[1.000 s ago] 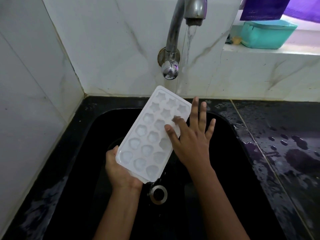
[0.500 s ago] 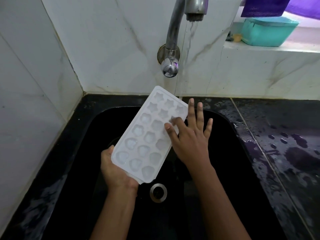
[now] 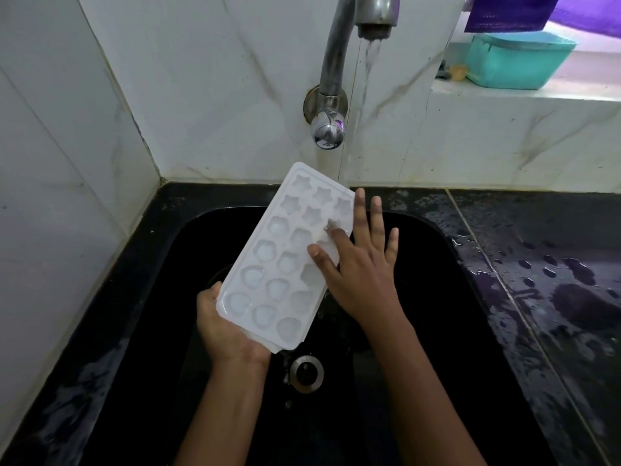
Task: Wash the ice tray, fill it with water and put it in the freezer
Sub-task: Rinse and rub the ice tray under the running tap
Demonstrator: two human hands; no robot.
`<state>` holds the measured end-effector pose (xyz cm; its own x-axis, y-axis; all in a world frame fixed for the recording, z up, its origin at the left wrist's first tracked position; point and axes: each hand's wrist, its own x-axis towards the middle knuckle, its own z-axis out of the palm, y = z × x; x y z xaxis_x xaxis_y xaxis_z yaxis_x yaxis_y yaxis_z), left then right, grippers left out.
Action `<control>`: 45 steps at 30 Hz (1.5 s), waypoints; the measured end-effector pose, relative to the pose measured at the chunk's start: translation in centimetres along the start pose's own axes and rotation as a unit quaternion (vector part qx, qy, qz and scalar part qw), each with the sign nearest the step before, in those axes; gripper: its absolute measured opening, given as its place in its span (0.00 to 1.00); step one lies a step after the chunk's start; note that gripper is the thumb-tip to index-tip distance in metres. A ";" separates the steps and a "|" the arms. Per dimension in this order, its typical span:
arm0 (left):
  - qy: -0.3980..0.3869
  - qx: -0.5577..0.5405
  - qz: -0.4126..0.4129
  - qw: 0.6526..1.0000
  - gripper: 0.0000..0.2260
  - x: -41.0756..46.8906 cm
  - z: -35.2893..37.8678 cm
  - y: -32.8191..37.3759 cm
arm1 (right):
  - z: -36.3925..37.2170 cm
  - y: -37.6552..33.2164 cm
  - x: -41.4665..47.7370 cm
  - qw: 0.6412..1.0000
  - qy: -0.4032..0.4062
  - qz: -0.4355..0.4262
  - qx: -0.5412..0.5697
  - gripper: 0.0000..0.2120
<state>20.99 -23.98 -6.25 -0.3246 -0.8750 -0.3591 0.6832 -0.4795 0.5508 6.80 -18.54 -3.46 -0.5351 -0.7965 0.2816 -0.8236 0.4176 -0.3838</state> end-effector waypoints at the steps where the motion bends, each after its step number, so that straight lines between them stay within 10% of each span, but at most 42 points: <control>1: -0.008 -0.001 0.002 1.000 0.12 0.0 -0.3 0.1 | -0.2 0.2 0.1 1.000 -0.002 0.000 0.005 0.32; 27: -0.010 -0.002 -0.016 1.000 0.21 -1.4 1.3 0.1 | -0.9 1.2 0.0 0.997 0.071 -0.010 -0.032 0.25; 39: -0.046 0.009 -0.045 0.998 0.17 -0.7 0.6 0.1 | -0.7 1.8 0.1 0.999 -0.020 -0.020 -0.015 0.22; 45: -0.070 0.031 -0.129 0.989 0.27 0.0 -0.1 0.5 | -1.9 3.4 0.5 0.968 0.022 0.073 0.238 0.30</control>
<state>21.37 -24.21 -6.01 -0.5735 -0.7218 -0.3875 0.5261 -0.6871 0.5012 3.37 -16.71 -2.93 -0.6550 -0.7207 0.2271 -0.5644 0.2668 -0.7812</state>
